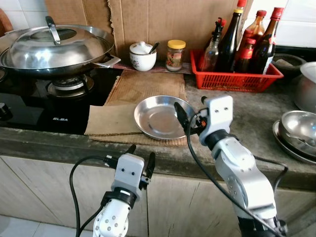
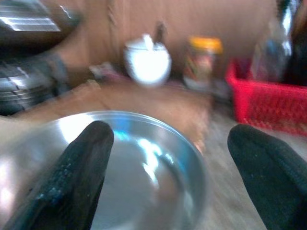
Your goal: Kitchen organization
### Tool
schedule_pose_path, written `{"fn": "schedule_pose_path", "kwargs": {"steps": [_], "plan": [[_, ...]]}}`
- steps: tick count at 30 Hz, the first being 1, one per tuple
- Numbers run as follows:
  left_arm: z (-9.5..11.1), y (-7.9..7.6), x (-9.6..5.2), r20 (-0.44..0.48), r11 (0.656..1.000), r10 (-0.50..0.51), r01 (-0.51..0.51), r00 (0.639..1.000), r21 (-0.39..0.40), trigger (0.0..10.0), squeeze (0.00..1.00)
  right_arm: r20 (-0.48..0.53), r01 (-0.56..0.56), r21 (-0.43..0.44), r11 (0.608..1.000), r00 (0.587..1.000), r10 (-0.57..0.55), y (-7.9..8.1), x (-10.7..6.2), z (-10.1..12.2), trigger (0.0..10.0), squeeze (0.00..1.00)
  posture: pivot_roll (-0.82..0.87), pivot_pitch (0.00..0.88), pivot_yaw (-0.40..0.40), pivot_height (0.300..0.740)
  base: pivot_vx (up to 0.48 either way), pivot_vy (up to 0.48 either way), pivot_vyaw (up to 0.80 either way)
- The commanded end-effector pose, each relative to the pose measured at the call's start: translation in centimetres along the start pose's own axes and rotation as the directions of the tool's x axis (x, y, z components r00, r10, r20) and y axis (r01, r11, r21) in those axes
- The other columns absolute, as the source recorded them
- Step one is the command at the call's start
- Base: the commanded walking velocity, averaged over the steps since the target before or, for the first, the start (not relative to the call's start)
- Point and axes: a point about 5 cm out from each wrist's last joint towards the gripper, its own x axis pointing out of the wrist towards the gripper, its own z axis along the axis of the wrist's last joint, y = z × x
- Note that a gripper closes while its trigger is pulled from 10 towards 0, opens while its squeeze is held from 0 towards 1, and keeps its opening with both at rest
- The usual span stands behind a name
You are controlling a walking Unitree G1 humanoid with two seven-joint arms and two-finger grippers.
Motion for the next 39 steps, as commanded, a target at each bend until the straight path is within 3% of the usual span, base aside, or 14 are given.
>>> {"fn": "schedule_pose_path", "kwargs": {"steps": [1, 4, 5, 7, 18, 35, 36, 37, 38, 39], "plan": [[0.4, -0.3, -0.1, 0.017, 1.0, -0.015, 0.015, 1.0, -0.008, 10.0, 0.0, -0.107, 0.085, -0.011, 0.996, 0.99, -0.086, -0.7, 0.7, -0.3, 10.0, 0.0, 0.16, 0.059, -0.041, 0.74, 0.0, 0.0, 0.0], [0.6, -0.5, 0.0, 0.035, 0.999, -0.031, 0.032, 0.999, -0.022, 10.0, 0.0, -0.169, 0.085, -0.022, 0.996, 0.982, -0.088, -1.0, 1.2, 0.0, 10.0, 0.0, 0.15, 0.064, -0.04, 0.74, 0.0, 0.0, 0.0], [1.0, -0.9, -0.1, 0.06, 0.997, -0.058, 0.061, 0.997, -0.056, 10.0, 0.0, -0.195, 0.049, -0.01, 0.999, 0.979, -0.05, -1.1, 1.6, 0.1, 10.0, 0.0, 0.16, 0.062, -0.042, 0.74, 0.0, 0.0, 0.0], [1.4, -1.4, -0.2, 0.079, 0.993, -0.081, 0.088, 0.994, -0.082, 10.0, 0.0, -0.237, 0.084, 0.047, 0.995, 0.969, -0.07, -1.5, 2.0, 0.2, 10.0, 0.0, 0.16, 0.057, -0.047, 0.74, 0.0, 0.0, 0.0], [1.3, -1.8, -0.3, 0.084, 0.99, -0.101, 0.109, 0.991, -0.092, 10.0, 0.0, -0.438, 0.083, 0.113, 0.99, 0.899, -0.025, -1.7, 3.0, -0.2, 10.0, 0.0, 0.16, 0.058, -0.058, 0.74, 0.0, 0.0, 0.0], [1.3, -1.8, -0.3, 0.083, 0.991, -0.09, 0.097, 0.992, -0.091, 10.0, 0.0, -0.551, 0.05, 0.155, 0.987, 0.833, 0.044, -0.6, 4.0, -1.5, 10.0, 0.0, 0.16, 0.063, -0.069, 0.74, 0.0, 0.0, 0.0], [1.3, -1.8, -0.3, 0.083, 0.991, -0.088, 0.096, 0.993, -0.091, 10.0, 0.0, -0.555, 0.052, 0.157, 0.986, 0.831, 0.044, -0.5, 4.0, -1.7, 8.9, 0.0, 0.16, 0.062, -0.071, 0.74, 0.0, 0.0, 0.0], [1.3, -1.8, -0.3, 0.083, 0.991, -0.087, 0.094, 0.993, -0.09, 10.0, 0.0, -0.557, 0.055, 0.155, 0.986, 0.83, 0.041, -0.5, 4.0, -1.8, 3.5, 0.0, 0.16, 0.063, -0.067, 0.74, 0.0, 0.0, 0.0], [1.3, -1.8, -0.3, 0.082, 0.991, -0.087, 0.094, 0.993, -0.09, 10.0, 0.0, -0.557, 0.058, 0.146, 0.988, 0.83, 0.034, -0.6, 4.0, -1.9, 1.3, 0.0, 0.16, 0.063, -0.066, 0.74, 0.0, 0.0, 0.0], [1.3, -1.8, -0.4, 0.081, 0.992, -0.086, 0.093, 0.993, -0.09, 10.0, 0.0, -0.558, 0.059, 0.144, 0.988, 0.829, 0.032, -0.6, 4.0, -2.0, 0.0, 0.0, 0.16, 0.062, -0.068, 0.74, 0.0, 0.0, 0.0]]}}
